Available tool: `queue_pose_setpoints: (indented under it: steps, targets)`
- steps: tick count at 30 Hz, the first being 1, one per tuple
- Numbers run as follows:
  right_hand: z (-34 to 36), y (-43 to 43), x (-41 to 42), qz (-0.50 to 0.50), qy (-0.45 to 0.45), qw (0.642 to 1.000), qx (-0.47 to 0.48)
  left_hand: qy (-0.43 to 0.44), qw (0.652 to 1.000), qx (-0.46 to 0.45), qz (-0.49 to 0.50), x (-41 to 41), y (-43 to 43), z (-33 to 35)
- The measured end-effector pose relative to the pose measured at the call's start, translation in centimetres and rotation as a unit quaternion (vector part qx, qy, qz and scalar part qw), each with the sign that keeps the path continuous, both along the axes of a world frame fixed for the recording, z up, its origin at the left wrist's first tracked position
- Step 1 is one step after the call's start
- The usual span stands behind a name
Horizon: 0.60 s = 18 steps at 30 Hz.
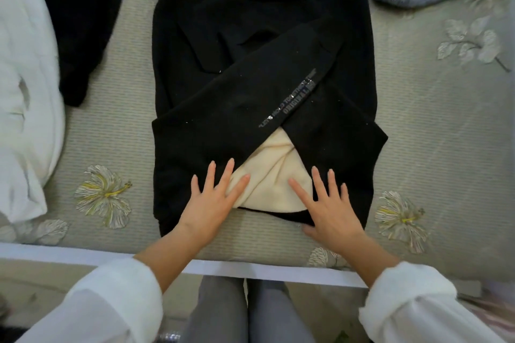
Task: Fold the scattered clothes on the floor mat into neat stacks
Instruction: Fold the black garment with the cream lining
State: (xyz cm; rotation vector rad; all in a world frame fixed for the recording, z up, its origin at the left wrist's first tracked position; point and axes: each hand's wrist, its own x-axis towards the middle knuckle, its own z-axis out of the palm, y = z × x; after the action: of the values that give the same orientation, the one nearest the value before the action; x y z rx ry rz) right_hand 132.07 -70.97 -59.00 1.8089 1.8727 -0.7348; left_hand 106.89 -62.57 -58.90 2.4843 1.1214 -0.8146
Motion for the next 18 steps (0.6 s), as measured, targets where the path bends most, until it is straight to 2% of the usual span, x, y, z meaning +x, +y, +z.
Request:
queue_pose_setpoints:
  steps: [3, 8, 14, 18]
  targets:
    - [0.8, 1.5, -0.4, -0.001, -0.010, 1.000, -0.015, 0.007, 1.000, 0.005, -0.011, 0.4, 0.9, 0.3]
    - [3.5, 5.3, 0.8, -0.099, 0.075, 0.990, -0.065, -0.027, 0.999, -0.019, 0.037, 1.7, 4.5, 2.7]
    - [6.5, 6.1, 2.5, -0.132, 0.149, 0.971, -0.132, -0.021, 0.986, -0.153, 0.059, 2.6, 5.8, 6.5]
    - [9.2, 3.0, 2.6, -0.110, 0.180, 0.950, -0.229, -0.015, 0.949, -0.309, 0.063, 1.6, 3.6, 8.2]
